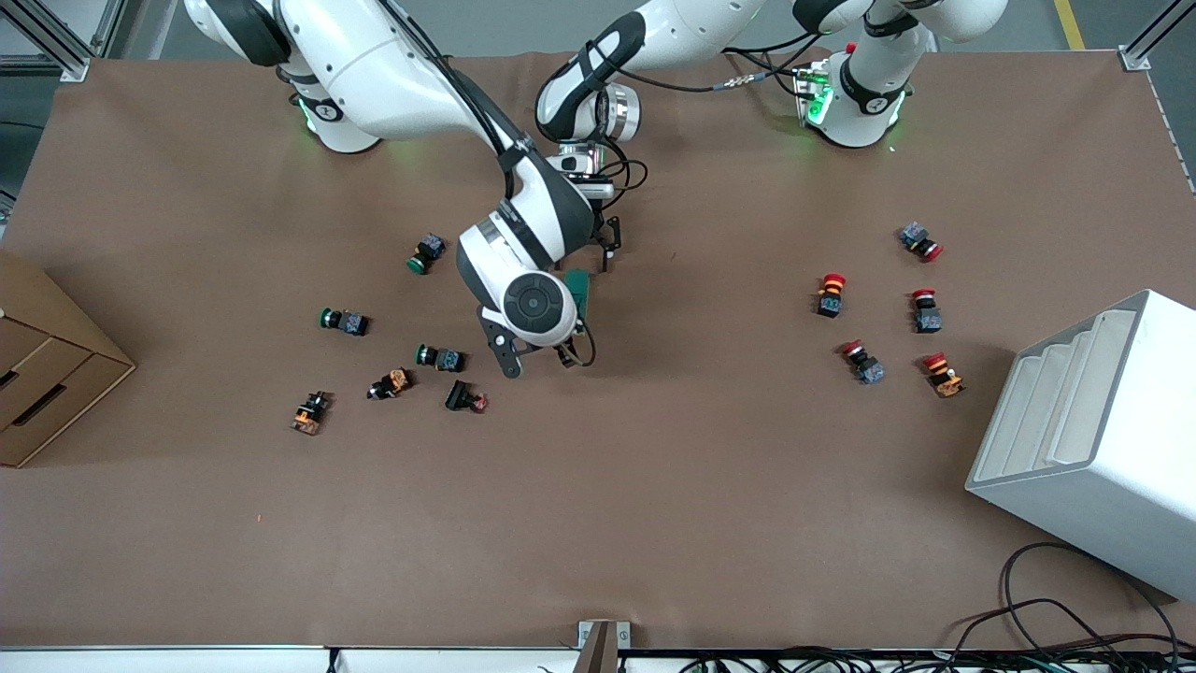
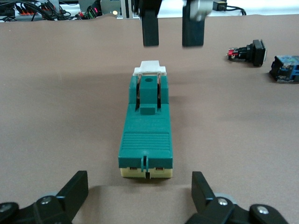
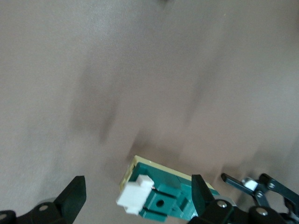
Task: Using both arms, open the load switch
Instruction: 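Push the white handle down onto the switch body with the right gripper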
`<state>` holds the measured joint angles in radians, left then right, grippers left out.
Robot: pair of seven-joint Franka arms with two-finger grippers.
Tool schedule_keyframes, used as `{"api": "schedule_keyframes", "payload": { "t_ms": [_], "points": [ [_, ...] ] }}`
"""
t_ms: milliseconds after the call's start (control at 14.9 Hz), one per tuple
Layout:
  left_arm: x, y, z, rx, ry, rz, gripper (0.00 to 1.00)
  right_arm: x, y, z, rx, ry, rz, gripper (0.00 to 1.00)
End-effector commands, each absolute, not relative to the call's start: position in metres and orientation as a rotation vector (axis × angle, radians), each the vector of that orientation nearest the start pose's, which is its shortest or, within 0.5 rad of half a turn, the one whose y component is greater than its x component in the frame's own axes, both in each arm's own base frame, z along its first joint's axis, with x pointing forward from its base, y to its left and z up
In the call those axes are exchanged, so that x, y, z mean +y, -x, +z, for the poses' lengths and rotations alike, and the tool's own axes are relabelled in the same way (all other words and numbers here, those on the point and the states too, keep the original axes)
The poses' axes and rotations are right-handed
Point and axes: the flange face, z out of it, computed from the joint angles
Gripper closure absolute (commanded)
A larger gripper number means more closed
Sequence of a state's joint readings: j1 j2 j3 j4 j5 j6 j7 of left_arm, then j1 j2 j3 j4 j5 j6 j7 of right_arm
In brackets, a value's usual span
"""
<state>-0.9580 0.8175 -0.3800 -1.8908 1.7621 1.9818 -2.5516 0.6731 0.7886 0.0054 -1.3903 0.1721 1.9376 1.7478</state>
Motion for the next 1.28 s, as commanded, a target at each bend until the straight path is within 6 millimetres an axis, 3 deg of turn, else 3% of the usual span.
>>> {"api": "schedule_keyframes", "payload": {
  "t_ms": [0, 202, 606, 740, 942, 1212],
  "points": [
    [-0.563, -0.194, 0.079, 0.069, 2.755, -1.6, 0.02, 0.453, -0.545, 0.22, 1.832, 2.741, 0.39, 0.0],
    [-0.563, -0.193, 0.079, 0.037, 2.768, -1.605, 0.02, 0.456, -0.532, 0.206, 1.836, 2.798, 0.43, 0.0],
    [-0.564, -0.194, 0.08, 0.03, 2.77, -1.606, 0.02, 0.472, -0.506, 0.206, 1.811, 2.879, 0.52, 0.0],
    [-0.564, -0.195, 0.08, 0.028, 2.768, -1.607, 0.02, 0.471, -0.505, 0.21, 1.82, 2.879, 0.56, 0.0],
    [-0.564, -0.194, 0.08, 0.03, 2.77, -1.606, 0.02, 0.467, -0.513, 0.236, 1.823, 2.889, 0.637, 0.0],
    [-0.563, -0.194, 0.077, 0.033, 2.769, -1.601, 0.01, 0.474, -0.502, 0.246, 1.808, 2.93, 0.663, 0.0]
  ]
}}
